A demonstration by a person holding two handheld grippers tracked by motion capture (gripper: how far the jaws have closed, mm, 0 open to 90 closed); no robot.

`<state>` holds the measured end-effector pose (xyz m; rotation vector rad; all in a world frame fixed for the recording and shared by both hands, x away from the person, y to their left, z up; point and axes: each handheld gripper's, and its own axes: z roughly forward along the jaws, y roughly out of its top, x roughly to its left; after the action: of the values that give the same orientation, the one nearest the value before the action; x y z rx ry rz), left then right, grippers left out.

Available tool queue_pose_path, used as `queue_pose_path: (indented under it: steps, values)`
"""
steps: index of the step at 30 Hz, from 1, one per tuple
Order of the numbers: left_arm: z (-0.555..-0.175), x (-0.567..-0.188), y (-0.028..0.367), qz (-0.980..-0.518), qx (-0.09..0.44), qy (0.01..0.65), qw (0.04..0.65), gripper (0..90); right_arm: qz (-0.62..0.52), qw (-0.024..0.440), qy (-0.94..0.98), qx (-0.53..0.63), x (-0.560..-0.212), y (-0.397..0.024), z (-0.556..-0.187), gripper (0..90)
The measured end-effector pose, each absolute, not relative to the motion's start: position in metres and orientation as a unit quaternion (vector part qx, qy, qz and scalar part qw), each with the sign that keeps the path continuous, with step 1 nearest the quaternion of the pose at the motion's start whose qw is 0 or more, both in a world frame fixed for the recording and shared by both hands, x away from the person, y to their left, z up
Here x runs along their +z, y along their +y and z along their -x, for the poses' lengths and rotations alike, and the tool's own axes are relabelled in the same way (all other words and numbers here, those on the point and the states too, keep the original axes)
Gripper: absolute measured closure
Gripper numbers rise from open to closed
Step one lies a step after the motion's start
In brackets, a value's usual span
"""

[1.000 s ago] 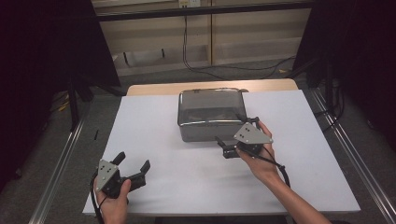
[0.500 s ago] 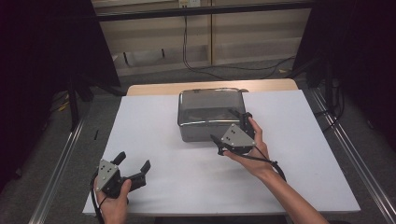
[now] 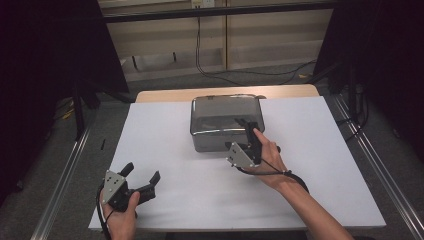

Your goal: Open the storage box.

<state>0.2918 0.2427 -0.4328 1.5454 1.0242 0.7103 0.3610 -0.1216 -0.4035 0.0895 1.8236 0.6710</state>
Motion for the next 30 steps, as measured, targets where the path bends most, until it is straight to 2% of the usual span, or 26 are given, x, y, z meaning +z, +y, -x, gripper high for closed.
queue_pose_path:
  steps: [1, 5, 8, 11, 13, 16, 22, 30]
  values:
    - [-0.292, -0.433, 0.243, -0.652, 0.3, 0.432, 0.546, 3.4, -0.038, 0.563, 0.775, 0.285, -0.403, -0.122, -0.361, 15.9]
    - [-0.291, -0.433, 0.243, -0.652, 0.301, 0.43, 0.547, 3.4, -0.005, 0.573, 0.783, 0.242, -0.41, -0.116, -0.36, 26.2]
    - [-0.292, -0.433, 0.243, -0.652, 0.3, 0.431, 0.546, 3.4, 0.004, 0.578, 0.783, 0.229, -0.413, -0.115, -0.36, 29.2]
    - [-0.292, -0.433, 0.243, -0.652, 0.3, 0.431, 0.547, 3.4, 0.005, 0.573, 0.79, 0.219, -0.415, -0.115, -0.362, 38.1]
    - [-0.292, -0.433, 0.243, -0.652, 0.301, 0.43, 0.546, 3.4, 0.007, 0.572, 0.792, 0.214, -0.415, -0.114, -0.362, 40.0]
    - [-0.292, -0.433, 0.243, -0.653, 0.301, 0.431, 0.546, 3.4, 0.03, 0.582, 0.791, 0.186, -0.416, -0.112, -0.361, 47.3]
    - [-0.292, -0.432, 0.242, -0.653, 0.301, 0.429, 0.548, 3.4, 0.04, 0.584, 0.795, 0.161, -0.422, -0.108, -0.363, 56.3]
    - [-0.292, -0.433, 0.243, -0.653, 0.301, 0.43, 0.547, 3.4, 0.044, 0.584, 0.796, 0.156, -0.424, -0.106, -0.362, 62.9]
